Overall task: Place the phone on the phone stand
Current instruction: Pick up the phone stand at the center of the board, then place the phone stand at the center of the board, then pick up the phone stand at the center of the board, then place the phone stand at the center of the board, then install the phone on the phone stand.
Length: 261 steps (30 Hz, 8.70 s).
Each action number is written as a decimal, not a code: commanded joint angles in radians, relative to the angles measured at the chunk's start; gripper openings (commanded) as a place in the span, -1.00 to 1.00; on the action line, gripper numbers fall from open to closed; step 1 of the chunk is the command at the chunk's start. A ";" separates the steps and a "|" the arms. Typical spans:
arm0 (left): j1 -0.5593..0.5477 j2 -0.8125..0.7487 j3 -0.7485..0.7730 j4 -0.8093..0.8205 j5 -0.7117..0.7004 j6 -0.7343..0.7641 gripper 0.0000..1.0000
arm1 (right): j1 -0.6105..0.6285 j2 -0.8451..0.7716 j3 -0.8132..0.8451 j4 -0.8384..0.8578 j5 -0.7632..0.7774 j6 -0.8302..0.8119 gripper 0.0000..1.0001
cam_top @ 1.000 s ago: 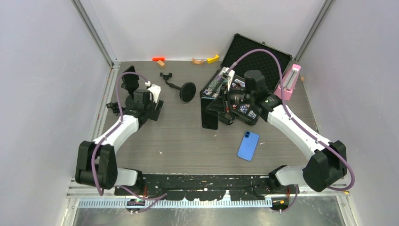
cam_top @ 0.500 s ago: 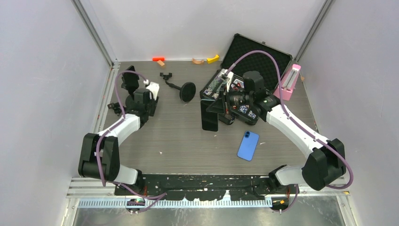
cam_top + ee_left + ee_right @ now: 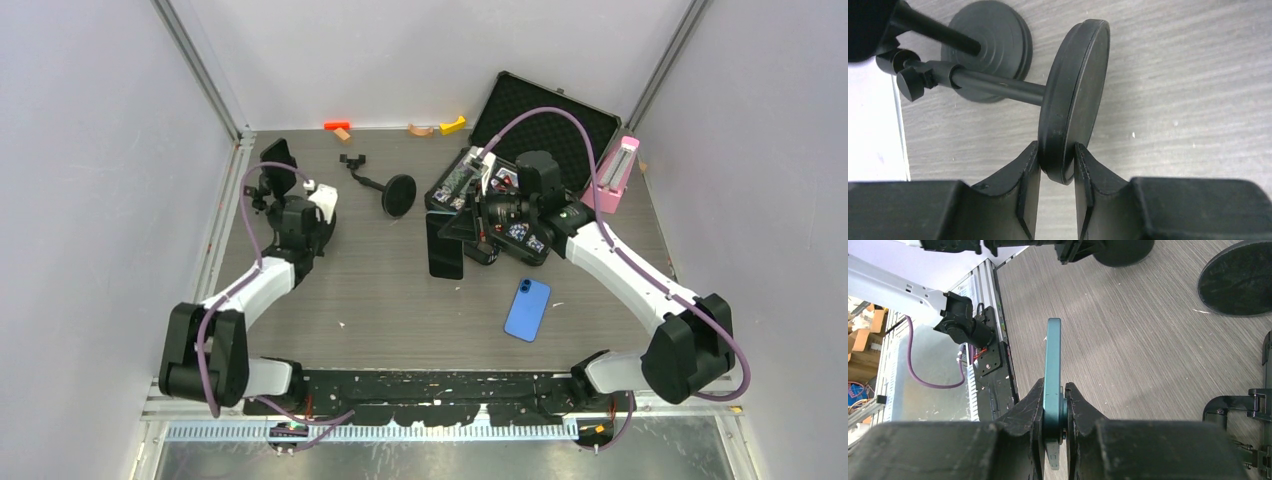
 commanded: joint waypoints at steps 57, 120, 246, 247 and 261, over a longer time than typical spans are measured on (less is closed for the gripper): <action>-0.470 -0.440 0.258 -0.002 -0.234 1.124 -1.00 | -0.111 0.014 0.071 -0.018 -0.009 -0.062 -0.99; -0.150 1.206 1.699 -0.804 0.107 -0.061 0.21 | -0.233 0.079 0.023 0.081 -0.118 0.047 -1.00; -0.275 -0.393 0.217 -0.376 0.741 -0.066 -0.09 | -0.285 0.060 0.039 -0.029 -0.081 -0.068 -0.99; -0.275 -0.392 0.216 -0.377 0.729 -0.066 -0.11 | -0.285 0.060 0.039 -0.029 -0.081 -0.069 -1.00; -0.275 -0.390 0.184 -0.371 0.705 -0.075 -0.27 | -0.285 0.064 0.039 -0.030 -0.083 -0.071 -1.00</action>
